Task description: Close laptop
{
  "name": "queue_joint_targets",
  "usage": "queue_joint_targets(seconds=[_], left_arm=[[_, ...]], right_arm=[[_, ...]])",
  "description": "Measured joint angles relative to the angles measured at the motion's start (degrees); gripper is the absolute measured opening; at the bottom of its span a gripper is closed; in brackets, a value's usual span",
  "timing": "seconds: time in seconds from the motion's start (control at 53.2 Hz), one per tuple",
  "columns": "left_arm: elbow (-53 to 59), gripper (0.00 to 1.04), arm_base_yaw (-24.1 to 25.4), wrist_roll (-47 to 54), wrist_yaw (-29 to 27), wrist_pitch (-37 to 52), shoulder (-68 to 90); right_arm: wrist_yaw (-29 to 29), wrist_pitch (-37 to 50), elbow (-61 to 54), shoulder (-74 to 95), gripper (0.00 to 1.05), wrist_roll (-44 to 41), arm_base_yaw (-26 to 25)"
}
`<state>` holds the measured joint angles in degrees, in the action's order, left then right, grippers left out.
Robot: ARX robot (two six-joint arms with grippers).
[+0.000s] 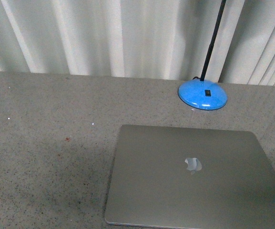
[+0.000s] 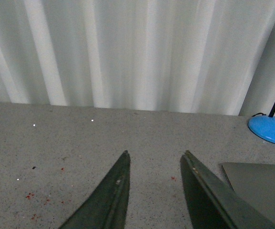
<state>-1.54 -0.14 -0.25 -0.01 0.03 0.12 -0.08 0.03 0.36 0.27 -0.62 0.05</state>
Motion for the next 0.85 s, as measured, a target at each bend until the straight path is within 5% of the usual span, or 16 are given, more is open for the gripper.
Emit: queue_joint_targets(seconds=[0.376, 0.845], left_arm=[[0.0, 0.99, 0.0, 0.0, 0.0, 0.0, 0.0], [0.0, 0.98, 0.0, 0.02, 0.0, 0.0, 0.0]], right_arm=[[0.0, 0.0, 0.0, -0.02, 0.99, 0.02, 0.0], [0.0, 0.0, 0.0, -0.02, 0.97, 0.02, 0.0]])
